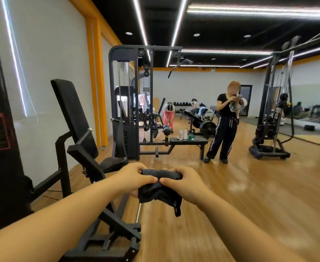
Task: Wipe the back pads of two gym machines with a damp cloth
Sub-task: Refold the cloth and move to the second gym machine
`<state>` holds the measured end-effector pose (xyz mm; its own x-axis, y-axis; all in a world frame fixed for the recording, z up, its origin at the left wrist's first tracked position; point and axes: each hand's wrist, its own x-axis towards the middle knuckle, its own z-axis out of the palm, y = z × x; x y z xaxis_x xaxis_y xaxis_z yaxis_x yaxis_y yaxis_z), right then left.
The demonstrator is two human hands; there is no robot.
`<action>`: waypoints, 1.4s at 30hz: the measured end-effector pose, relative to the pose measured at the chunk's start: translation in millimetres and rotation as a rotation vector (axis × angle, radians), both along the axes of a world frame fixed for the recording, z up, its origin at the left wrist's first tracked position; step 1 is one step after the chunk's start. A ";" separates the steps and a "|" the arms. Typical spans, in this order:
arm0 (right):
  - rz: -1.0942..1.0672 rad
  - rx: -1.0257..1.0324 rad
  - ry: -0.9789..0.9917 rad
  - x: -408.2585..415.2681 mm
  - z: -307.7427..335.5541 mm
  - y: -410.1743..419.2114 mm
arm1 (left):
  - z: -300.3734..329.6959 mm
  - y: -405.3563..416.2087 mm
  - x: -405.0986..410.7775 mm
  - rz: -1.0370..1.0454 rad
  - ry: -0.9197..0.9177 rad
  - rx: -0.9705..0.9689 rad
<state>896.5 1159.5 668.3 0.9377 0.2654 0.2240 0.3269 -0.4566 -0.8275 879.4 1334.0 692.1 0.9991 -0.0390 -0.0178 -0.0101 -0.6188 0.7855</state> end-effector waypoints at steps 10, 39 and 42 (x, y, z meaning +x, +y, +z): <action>0.091 -0.049 -0.029 202.3 14.8 -6.8 | 6.0 -6.4 187.8 0.057 -0.033 0.023; 0.376 -0.039 -0.108 834.1 20.2 159.4 | 6.8 143.9 770.8 0.313 -0.052 -0.023; 0.474 -0.053 -0.115 890.3 14.7 187.7 | -0.6 160.5 810.9 0.419 -0.066 -0.051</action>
